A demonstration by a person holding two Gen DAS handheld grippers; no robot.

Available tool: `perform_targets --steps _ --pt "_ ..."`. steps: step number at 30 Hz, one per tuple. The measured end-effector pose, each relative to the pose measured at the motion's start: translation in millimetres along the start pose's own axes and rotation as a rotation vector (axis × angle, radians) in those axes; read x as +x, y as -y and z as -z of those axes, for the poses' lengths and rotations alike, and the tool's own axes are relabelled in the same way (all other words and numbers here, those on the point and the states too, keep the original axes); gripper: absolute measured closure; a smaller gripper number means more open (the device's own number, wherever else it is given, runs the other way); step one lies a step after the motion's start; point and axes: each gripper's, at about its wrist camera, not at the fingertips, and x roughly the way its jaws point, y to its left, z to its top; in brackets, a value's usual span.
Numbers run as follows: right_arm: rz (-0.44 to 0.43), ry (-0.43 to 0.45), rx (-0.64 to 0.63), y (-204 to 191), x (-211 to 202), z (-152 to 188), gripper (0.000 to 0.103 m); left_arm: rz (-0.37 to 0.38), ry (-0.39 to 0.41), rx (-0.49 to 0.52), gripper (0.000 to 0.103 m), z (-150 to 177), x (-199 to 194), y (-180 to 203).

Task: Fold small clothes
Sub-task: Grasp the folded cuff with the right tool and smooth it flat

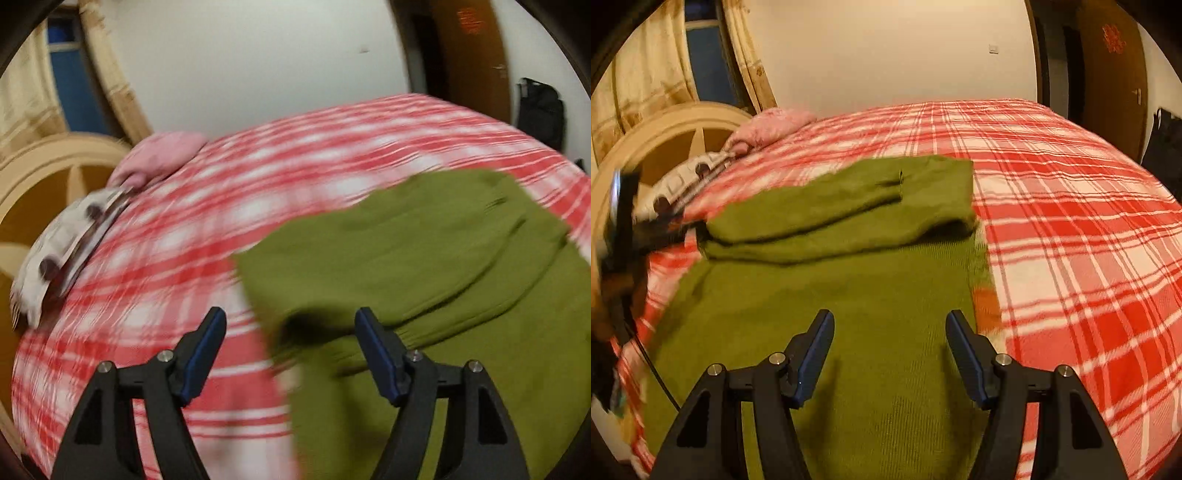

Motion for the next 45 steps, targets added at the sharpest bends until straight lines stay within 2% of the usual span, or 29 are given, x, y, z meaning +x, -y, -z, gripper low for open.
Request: perform_targets --steps 3,8,11,13,15,17,18,19,20,21,25,27,32,36,38,40,43,45 --pt "-0.012 -0.001 0.023 5.6 12.2 -27.8 0.039 -0.009 -0.049 -0.038 0.028 10.0 18.0 -23.3" --pt "-0.037 -0.066 0.097 15.8 66.8 -81.9 0.04 0.019 -0.089 -0.04 0.028 14.2 41.4 -15.4" --pt "-0.064 -0.113 0.145 18.7 94.9 -99.5 0.04 0.031 -0.098 -0.04 0.027 13.9 50.4 -11.3" --pt "-0.063 -0.156 0.168 18.6 119.2 -107.2 0.042 0.016 -0.1 -0.027 0.023 13.6 55.8 -12.3" --pt "-0.061 -0.187 0.194 18.4 136.7 -108.8 0.051 0.008 -0.107 -0.064 0.015 12.5 61.0 -20.6" --pt "-0.055 -0.21 0.179 13.1 150.8 -109.1 0.054 0.035 -0.109 -0.108 0.015 15.9 61.8 -30.6" --pt "-0.04 -0.202 0.168 11.4 153.0 -109.3 0.068 0.038 -0.113 -0.121 0.014 17.6 62.2 -34.1" --pt "-0.034 -0.201 0.157 9.2 154.6 -109.5 0.077 0.036 -0.114 -0.129 0.014 19.3 63.0 -36.3" --pt "-0.046 -0.205 0.146 5.6 156.4 -109.8 0.093 0.038 -0.113 -0.137 0.014 20.4 62.5 -38.4" --pt "-0.059 -0.198 0.142 4.4 155.1 -109.8 0.097 0.042 -0.11 -0.153 0.014 21.3 61.3 -41.6" --pt "-0.029 -0.145 0.052 -10.4 134.3 -109.6 0.098 0.064 -0.082 -0.172 0.02 22.7 55.3 -47.1" --pt "-0.027 -0.107 0.025 -16.0 118.2 -112.4 0.099 0.078 -0.083 -0.15 0.029 24.0 54.2 -43.9" --pt "-0.006 -0.03 0.003 -17.1 82.3 -110.2 0.099 0.087 -0.089 -0.136 0.028 25.0 54.6 -43.7" --pt "0.046 -0.054 0.016 -5.1 90.5 -101.5 0.099 0.109 -0.108 -0.107 0.027 28.9 54.4 -39.0" --pt "0.066 -0.113 0.014 2.9 105.4 -93.0 0.098 0.107 -0.103 -0.091 0.03 30.8 48.6 -35.6" --pt "0.069 -0.149 0.044 11.8 111.2 -86.8 0.098 0.136 -0.091 -0.078 0.03 32.6 36.4 -33.3" --pt "0.103 -0.146 0.079 21.6 103.0 -78.0 0.081 0.13 -0.05 -0.076 0.029 32.0 17.2 -35.8" --pt "0.132 -0.115 0.083 24.0 92.5 -77.2 0.065 0.087 0.008 -0.085 0.029 25.0 5.6 -42.0"
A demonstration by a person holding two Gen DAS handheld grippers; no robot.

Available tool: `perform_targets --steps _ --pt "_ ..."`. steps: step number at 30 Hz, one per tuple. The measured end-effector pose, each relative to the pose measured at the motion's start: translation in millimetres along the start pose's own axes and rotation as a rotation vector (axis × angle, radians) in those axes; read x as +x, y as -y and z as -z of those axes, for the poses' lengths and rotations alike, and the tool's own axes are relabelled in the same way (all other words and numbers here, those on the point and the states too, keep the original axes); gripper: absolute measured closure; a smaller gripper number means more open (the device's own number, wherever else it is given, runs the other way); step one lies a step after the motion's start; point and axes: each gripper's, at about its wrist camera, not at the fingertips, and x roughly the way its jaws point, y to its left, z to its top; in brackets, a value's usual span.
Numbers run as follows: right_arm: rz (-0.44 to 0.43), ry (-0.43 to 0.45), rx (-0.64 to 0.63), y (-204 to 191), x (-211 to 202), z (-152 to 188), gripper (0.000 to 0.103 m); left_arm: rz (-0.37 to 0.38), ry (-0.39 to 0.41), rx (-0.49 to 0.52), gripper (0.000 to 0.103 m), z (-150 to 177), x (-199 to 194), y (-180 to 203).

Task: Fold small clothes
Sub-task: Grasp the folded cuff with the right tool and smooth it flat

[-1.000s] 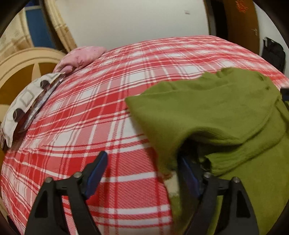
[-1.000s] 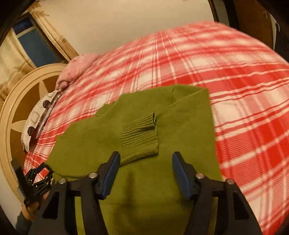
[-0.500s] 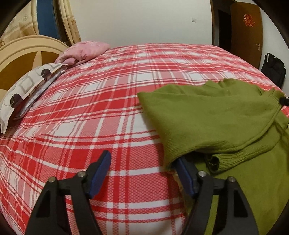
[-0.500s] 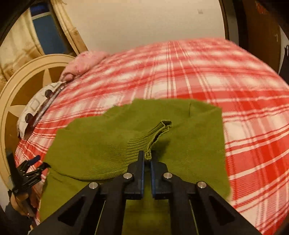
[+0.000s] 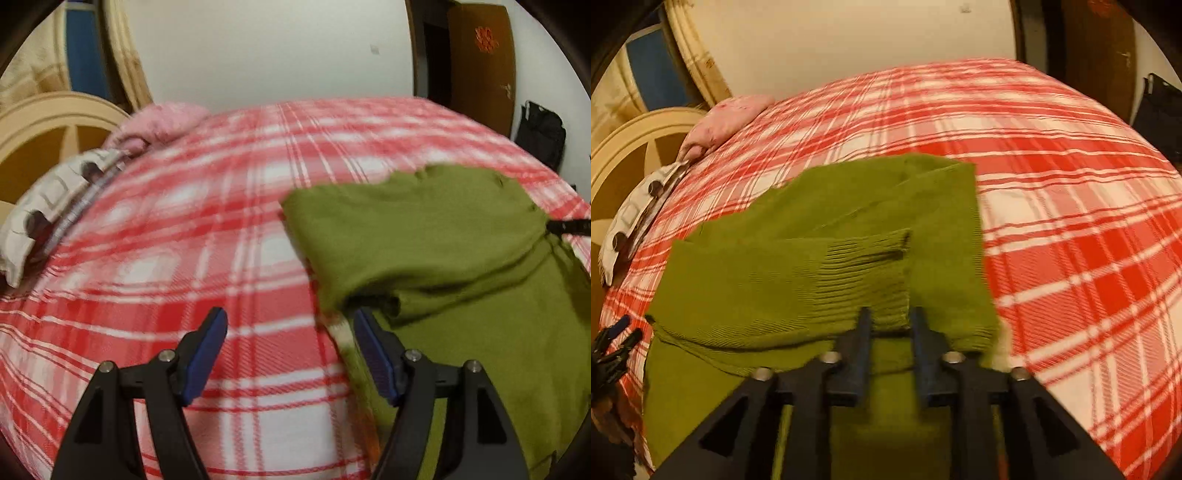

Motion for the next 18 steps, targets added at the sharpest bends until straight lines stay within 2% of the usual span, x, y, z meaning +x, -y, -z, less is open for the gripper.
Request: perform_targets --steps 4,9,13,16,18 --pt "-0.004 0.052 -0.047 -18.1 -13.5 -9.3 0.063 -0.092 0.044 -0.012 0.019 -20.7 4.6 -1.0" --pt "-0.098 0.042 -0.141 -64.3 1.8 -22.8 0.054 -0.116 -0.013 -0.018 0.019 -29.1 32.6 11.9" --pt "-0.027 0.014 -0.205 -82.8 25.0 -17.2 0.054 -0.111 -0.085 0.007 0.019 -16.9 50.8 20.9" --pt "0.012 -0.024 -0.207 -77.9 38.9 -7.0 0.054 -0.102 -0.099 0.025 0.018 -7.8 53.1 24.4" --pt "0.009 -0.004 -0.215 -75.1 37.3 -1.3 0.054 -0.098 -0.092 0.023 0.018 -5.3 51.3 24.1"
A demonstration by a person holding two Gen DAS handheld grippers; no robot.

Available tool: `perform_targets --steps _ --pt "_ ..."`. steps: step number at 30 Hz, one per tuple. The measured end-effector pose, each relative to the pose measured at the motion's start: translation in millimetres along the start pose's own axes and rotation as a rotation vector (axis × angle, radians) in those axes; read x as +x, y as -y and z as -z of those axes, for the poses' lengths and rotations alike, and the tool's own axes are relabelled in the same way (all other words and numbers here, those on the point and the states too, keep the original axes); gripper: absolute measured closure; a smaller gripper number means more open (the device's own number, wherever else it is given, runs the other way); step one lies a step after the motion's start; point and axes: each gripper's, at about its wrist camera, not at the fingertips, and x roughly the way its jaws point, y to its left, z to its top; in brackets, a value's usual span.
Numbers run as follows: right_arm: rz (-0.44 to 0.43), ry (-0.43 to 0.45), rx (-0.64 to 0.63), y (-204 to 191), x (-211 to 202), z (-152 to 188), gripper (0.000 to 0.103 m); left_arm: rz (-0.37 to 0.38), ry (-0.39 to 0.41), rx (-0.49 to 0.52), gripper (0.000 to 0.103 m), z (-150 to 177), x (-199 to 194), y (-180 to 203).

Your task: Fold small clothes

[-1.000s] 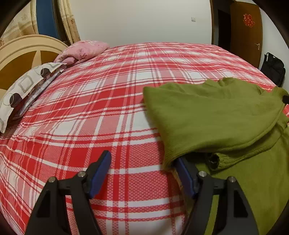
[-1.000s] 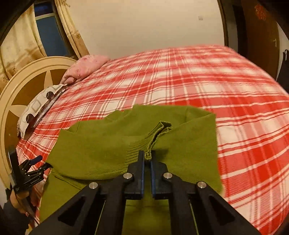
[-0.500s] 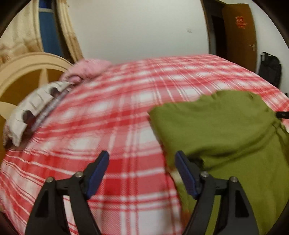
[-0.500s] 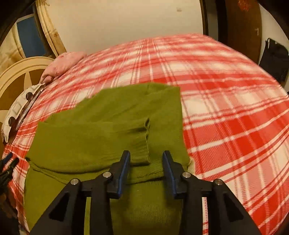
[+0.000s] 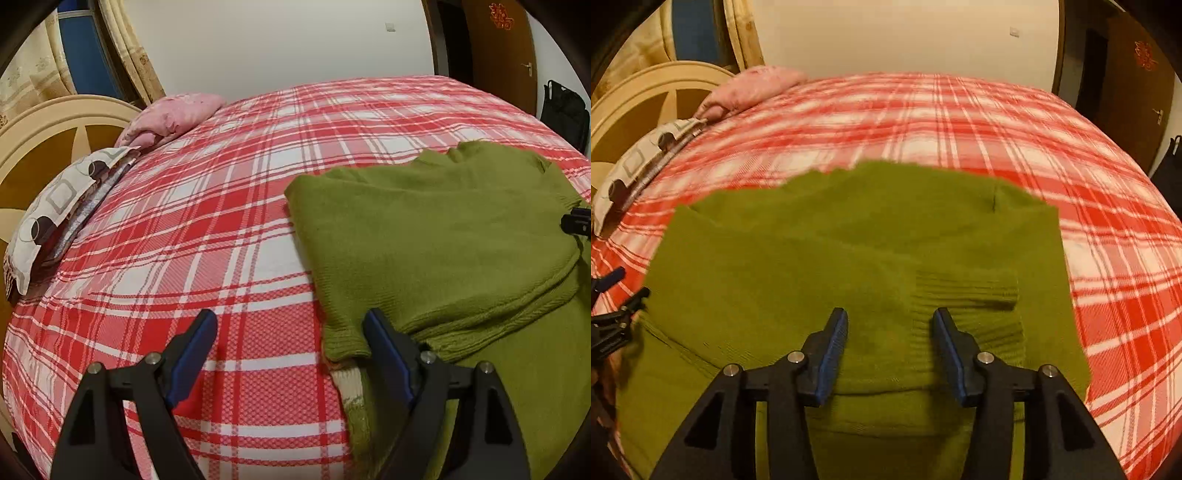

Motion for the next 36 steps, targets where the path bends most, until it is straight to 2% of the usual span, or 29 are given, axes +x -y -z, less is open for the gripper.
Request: perform_targets --steps 5,12,15,19,23,24,25,30,36 --pt "0.066 -0.013 -0.079 -7.7 -0.2 7.3 0.054 0.0 -0.008 0.007 0.016 2.6 2.4 2.6" --pt "0.079 -0.03 -0.088 -6.9 -5.6 12.2 0.053 0.005 0.002 0.005 0.016 6.5 0.2 1.8" --pt "0.123 -0.036 -0.103 -16.7 -8.7 4.6 0.053 0.009 0.0 0.003 0.016 7.5 0.3 1.6" --pt "0.096 0.002 -0.149 -46.8 -8.2 -10.0 0.053 0.003 0.003 0.01 0.015 8.6 -0.3 2.3" --pt "0.057 -0.038 -0.203 -80.5 14.3 -9.9 0.053 0.007 0.002 0.013 0.015 10.0 -0.8 2.7" --pt "0.064 -0.048 -0.206 -81.6 18.6 -6.5 0.053 0.015 0.0 0.005 0.015 10.3 -0.4 1.1" --pt "0.068 -0.021 -0.2 -81.1 17.7 -2.3 0.053 0.024 -0.002 -0.002 0.015 10.4 -0.6 0.6" --pt "0.019 -0.035 -0.177 -63.4 10.1 4.3 0.053 0.042 0.007 -0.027 0.014 10.6 -3.2 -2.0" --pt "0.003 -0.014 -0.135 -41.7 -16.0 18.2 0.052 0.097 0.019 -0.05 0.014 22.0 -29.1 1.0"
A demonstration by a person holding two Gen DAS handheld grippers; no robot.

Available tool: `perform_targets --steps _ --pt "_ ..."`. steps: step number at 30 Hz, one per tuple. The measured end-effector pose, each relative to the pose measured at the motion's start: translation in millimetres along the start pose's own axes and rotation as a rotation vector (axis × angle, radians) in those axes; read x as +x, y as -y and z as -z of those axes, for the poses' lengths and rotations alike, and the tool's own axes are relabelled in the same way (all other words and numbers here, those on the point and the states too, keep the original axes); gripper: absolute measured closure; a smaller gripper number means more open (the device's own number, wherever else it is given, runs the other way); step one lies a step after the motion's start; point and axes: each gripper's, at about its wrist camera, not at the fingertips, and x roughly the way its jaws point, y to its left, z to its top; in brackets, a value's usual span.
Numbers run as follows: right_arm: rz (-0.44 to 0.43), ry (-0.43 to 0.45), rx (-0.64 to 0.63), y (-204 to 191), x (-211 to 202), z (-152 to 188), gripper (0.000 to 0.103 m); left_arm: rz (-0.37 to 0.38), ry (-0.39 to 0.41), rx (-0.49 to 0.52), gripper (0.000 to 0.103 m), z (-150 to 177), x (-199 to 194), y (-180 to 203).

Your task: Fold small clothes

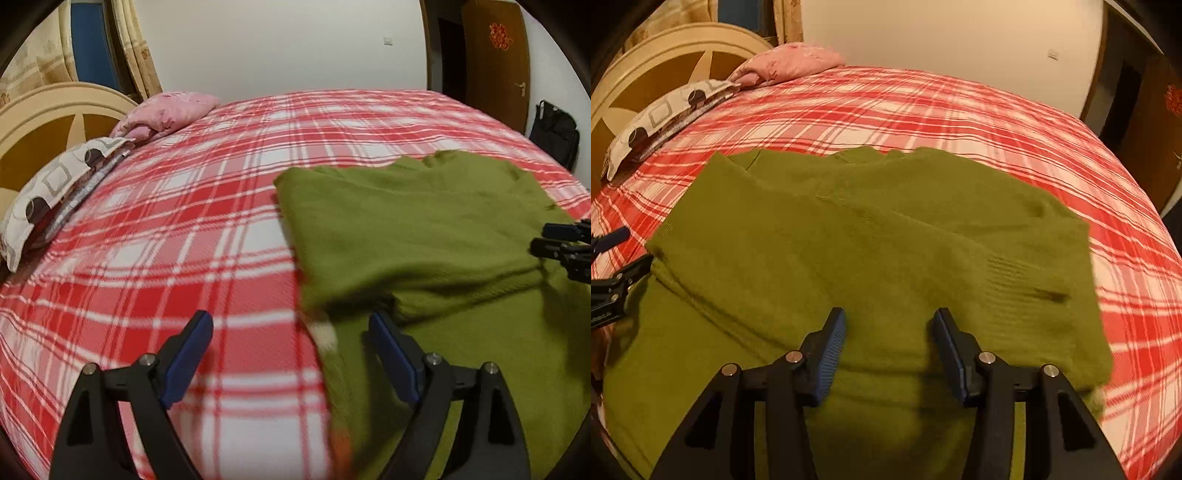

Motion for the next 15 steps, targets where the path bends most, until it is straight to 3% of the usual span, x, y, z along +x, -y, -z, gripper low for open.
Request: perform_targets --steps 6,15 --pt "0.001 0.041 0.036 11.4 -42.7 26.1 0.052 0.026 0.016 0.035 0.014 19.1 -37.3 17.0" --pt "-0.019 0.071 0.086 13.9 -96.3 73.8 0.052 0.05 0.013 -0.004 0.014 44.8 -80.4 21.8"
